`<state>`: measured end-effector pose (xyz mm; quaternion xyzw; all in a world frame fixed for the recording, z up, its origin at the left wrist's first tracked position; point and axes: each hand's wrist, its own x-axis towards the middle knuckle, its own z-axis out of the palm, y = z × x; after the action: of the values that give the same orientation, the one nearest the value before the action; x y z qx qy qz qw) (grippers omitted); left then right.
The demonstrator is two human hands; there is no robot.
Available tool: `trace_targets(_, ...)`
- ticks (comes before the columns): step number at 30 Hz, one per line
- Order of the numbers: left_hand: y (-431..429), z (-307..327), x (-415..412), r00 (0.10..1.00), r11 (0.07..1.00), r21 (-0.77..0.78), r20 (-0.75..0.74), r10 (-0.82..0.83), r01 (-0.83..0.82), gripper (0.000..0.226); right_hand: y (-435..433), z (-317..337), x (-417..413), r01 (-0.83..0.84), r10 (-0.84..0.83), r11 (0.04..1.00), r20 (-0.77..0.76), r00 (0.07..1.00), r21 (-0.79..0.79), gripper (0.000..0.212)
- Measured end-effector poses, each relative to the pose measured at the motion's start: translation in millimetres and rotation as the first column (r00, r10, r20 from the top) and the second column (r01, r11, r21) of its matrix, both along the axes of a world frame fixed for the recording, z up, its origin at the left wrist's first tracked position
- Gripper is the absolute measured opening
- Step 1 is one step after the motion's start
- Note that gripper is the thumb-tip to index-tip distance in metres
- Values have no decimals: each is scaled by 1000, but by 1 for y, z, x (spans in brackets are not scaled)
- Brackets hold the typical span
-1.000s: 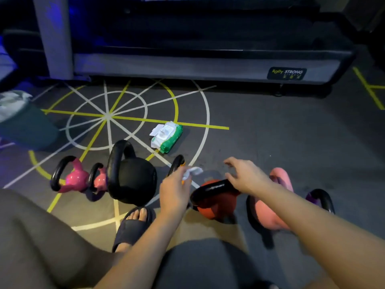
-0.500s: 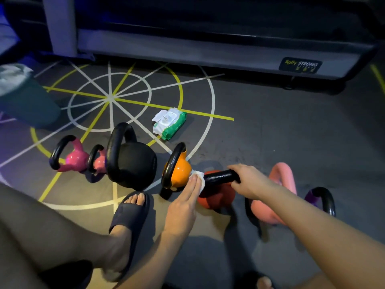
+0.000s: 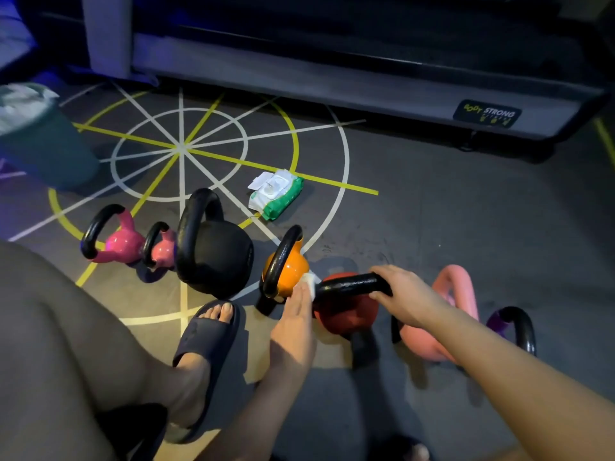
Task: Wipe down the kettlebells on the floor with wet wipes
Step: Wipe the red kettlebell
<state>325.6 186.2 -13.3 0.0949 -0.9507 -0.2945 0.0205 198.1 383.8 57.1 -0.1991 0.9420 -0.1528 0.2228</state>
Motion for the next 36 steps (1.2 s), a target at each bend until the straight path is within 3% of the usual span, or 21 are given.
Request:
trace_targets(2, 2, 0, 0, 992, 987, 131, 91, 84, -96, 84, -1, 0, -1, 5, -5, 1000, -4, 1000, -5, 43)
trace_targets(3, 9, 4, -3, 993, 985, 135, 46, 105, -110, 82, -1, 0, -2, 12, -12, 1000, -5, 1000, 0, 43)
trace_targets(6, 34, 13, -12, 995, 999, 40, -99, -1, 5, 88, -3, 1, -4, 18, -18, 1000, -2, 1000, 23, 45)
trace_targets(11, 19, 16, -17, 974, 983, -88, -150, -171, 159, 86, -5, 0, -4, 21, -21, 998, -2, 1000, 61, 48)
trace_targets(12, 15, 14, -14, 984, 991, -39, -122, -132, 129, 82, -5, 1, -5, 23, -23, 996, 1, 1000, 84, 49)
trace_targets(15, 16, 16, -7, 977, 940, 266, 36, 211, -213, 68, -12, 6, -9, -32, 32, 985, 3, 999, 168, 55)
trace_targets(17, 24, 17, -3, 936, 884, 310, 146, 321, -351, 69, -15, 9, -8, -73, 74, 979, 2, 997, 189, 64)
trace_targets(19, 32, 21, -1, 928, 870, 324, 138, 345, -372, 70, -15, 10, -6, -96, 100, 969, -5, 995, 226, 66)
trace_targets(22, 39, 24, -12, 964, 922, 294, -6, 264, -251, 67, -14, 7, 2, -126, 131, 942, 5, 991, 310, 60)
trace_targets(27, 29, 19, -29, 967, 977, 148, -222, -121, 156, 66, -7, 1, 18, -49, 51, 938, 2, 999, 342, 55)
trace_targets(32, 26, 10, -54, 976, 982, 173, -215, -42, 81, 63, -7, 1, 10, 8, -17, 962, 31, 999, 272, 53)
trace_targets(36, 53, 18, -56, 859, 929, -87, -356, -367, 360, 65, -8, -6, 10, 44, -78, 976, 155, 985, 211, 63)
